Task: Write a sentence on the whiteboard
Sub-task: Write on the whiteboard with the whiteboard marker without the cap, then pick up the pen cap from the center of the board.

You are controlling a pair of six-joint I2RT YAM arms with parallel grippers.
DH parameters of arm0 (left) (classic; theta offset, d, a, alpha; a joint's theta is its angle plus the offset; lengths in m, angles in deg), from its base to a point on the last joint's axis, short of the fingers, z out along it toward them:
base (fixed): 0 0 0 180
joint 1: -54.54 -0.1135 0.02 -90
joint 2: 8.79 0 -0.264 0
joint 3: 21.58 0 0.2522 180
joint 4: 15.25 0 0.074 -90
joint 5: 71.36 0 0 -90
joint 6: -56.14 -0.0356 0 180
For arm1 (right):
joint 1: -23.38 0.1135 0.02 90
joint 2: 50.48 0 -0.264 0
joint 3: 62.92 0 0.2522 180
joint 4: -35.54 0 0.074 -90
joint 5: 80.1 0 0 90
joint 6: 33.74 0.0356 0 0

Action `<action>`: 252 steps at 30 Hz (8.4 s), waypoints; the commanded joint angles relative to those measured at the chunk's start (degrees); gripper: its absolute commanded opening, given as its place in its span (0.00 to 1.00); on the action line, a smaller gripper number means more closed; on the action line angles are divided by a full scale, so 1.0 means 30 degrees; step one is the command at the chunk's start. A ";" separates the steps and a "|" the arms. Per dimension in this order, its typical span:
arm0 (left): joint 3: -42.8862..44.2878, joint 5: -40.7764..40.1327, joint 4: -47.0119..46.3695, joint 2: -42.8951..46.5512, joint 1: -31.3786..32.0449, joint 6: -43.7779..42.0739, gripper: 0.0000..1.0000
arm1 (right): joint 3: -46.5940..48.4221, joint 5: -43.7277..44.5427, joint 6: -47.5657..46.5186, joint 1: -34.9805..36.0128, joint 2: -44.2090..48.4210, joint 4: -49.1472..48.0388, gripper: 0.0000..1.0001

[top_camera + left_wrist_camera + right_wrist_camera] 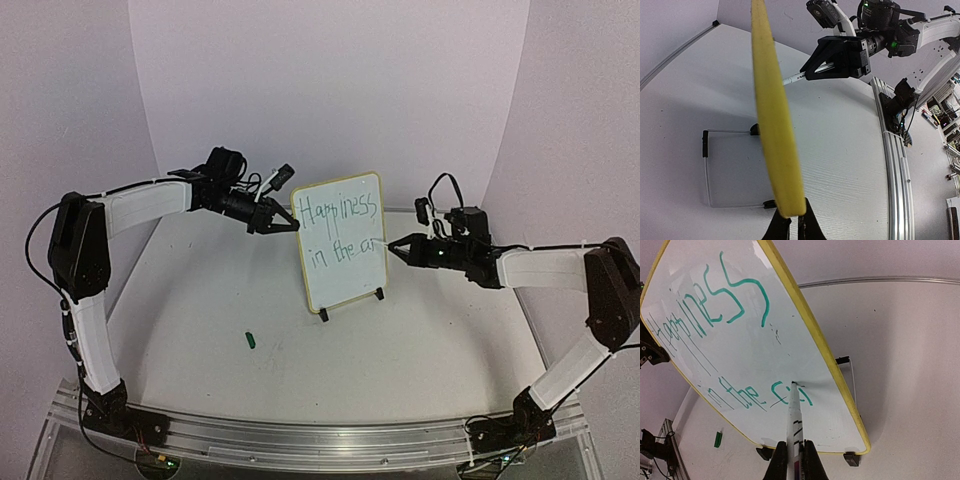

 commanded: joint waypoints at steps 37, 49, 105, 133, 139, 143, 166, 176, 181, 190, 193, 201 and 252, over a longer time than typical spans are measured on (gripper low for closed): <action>-0.0126 -0.0688 0.2359 -0.0254 0.0805 -0.0262 0.00 | -0.0039 0.2324 0.0896 -0.0019 0.0655 -0.0915 0.00; -0.0100 -0.0733 0.2389 -0.0220 0.0834 -0.0264 0.00 | -0.0861 0.1389 0.1044 -0.0019 -0.0022 -0.0738 0.00; -0.0125 -0.0821 0.2415 -0.0074 0.0864 -0.0312 0.00 | -0.0023 0.3228 0.1322 -0.0015 0.1003 -0.0184 0.00; -0.0212 -0.0695 0.1893 -0.0183 0.0865 0.0437 0.00 | -0.1859 0.4093 -0.0039 0.0608 0.3683 0.2748 0.00; -0.0212 -0.0721 0.1892 -0.0129 0.0864 0.0442 0.00 | -0.1111 0.4243 -0.0112 0.1070 0.2435 0.2259 0.00; -0.0224 -0.0761 0.1893 -0.0099 0.0864 0.0403 0.00 | -0.0624 0.4306 -0.0111 0.1159 0.1770 0.2090 0.00; -0.0222 -0.0759 0.1857 -0.0099 0.0864 0.0393 0.00 | 0.0318 0.4963 -0.0276 0.1177 0.0421 0.1802 0.00; -0.0245 -0.0736 0.1859 -0.0088 0.0864 0.0387 0.00 | 0.0338 0.5276 -0.0313 0.1172 0.0338 0.1773 0.00; -0.0256 -0.0749 0.1861 -0.0067 0.0864 0.0390 0.00 | 0.0221 0.5159 -0.0289 0.1178 0.0607 0.1770 0.00; -0.0389 -0.1259 0.1591 -0.0067 0.0867 0.0626 0.01 | -0.1223 0.6020 -0.0127 0.1180 0.3368 0.2417 0.00; -0.0415 -0.1309 0.1551 -0.0046 0.0864 0.0747 0.02 | -0.1274 0.6262 -0.0251 0.1161 0.3764 0.2758 0.00; -0.0605 -0.1663 0.1596 0.0238 0.0863 0.0861 0.11 | -0.1601 0.6233 -0.0145 0.1173 0.4183 0.2824 0.00; -0.8587 -0.3196 -0.6263 0.6284 -0.1396 0.5845 0.61 | -0.2282 0.6117 -0.0515 0.1171 0.6955 0.3663 0.00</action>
